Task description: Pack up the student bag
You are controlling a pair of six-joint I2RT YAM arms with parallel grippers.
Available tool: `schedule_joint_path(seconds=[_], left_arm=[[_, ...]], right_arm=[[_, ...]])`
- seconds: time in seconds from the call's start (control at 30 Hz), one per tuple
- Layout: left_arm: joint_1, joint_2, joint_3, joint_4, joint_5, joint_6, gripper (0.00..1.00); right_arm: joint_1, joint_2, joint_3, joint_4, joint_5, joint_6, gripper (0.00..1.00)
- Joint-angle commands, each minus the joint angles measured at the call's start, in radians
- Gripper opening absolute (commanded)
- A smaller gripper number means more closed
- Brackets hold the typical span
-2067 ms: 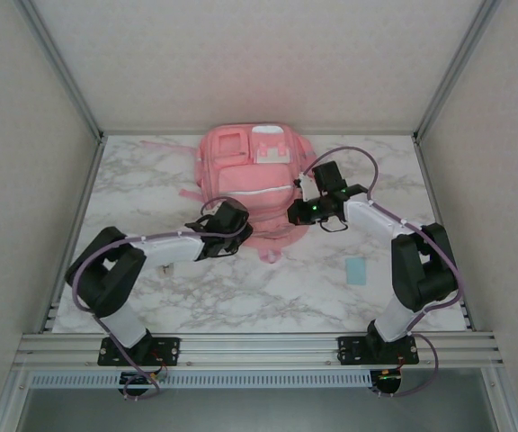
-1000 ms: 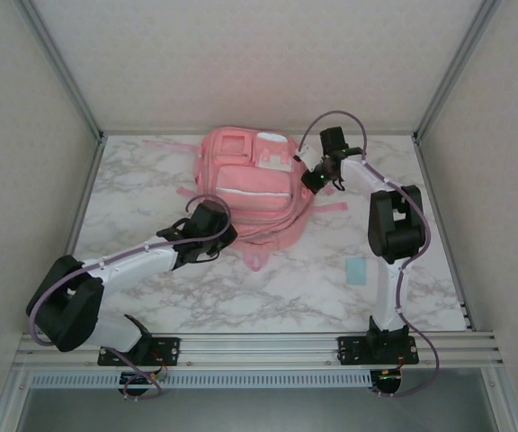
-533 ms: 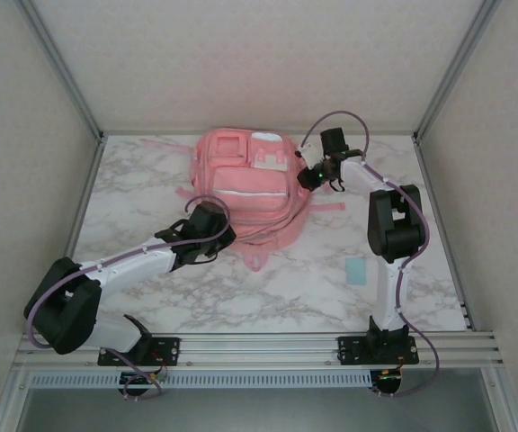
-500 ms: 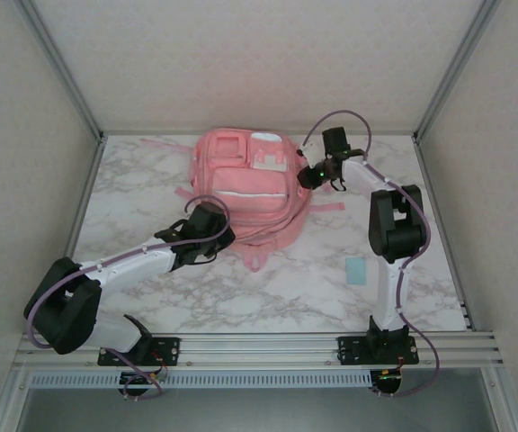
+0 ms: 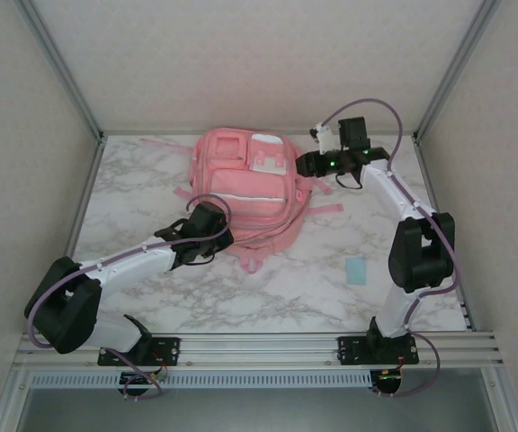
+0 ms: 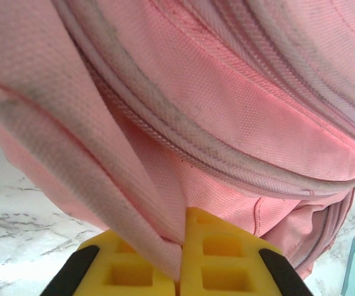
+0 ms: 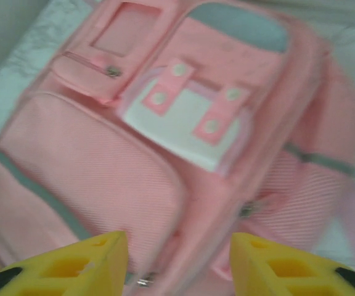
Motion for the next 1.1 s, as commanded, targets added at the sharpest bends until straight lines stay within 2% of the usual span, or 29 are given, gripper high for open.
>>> schedule_joint_path(seconds=[0.0,0.23,0.5,0.7,1.07], left_arm=[[0.010,-0.003,0.038,-0.003,-0.025,0.065,0.00],[0.013,0.006,0.034,0.043,-0.011,0.060,0.00],[0.013,0.024,0.043,0.101,-0.007,0.051,0.00],[0.013,0.065,0.064,0.151,0.009,0.037,0.00],[0.013,0.117,0.119,0.177,0.016,0.046,0.00]], right_arm=[[0.052,0.008,-0.104,0.100,-0.074,0.190,0.48],[0.101,0.066,-0.167,0.249,0.051,0.392,0.47],[0.148,0.110,-0.203,0.301,0.076,0.486,0.42],[0.188,0.058,-0.298,0.314,0.063,0.550,0.41],[0.259,-0.123,-0.434,0.194,0.078,0.615,0.43]])
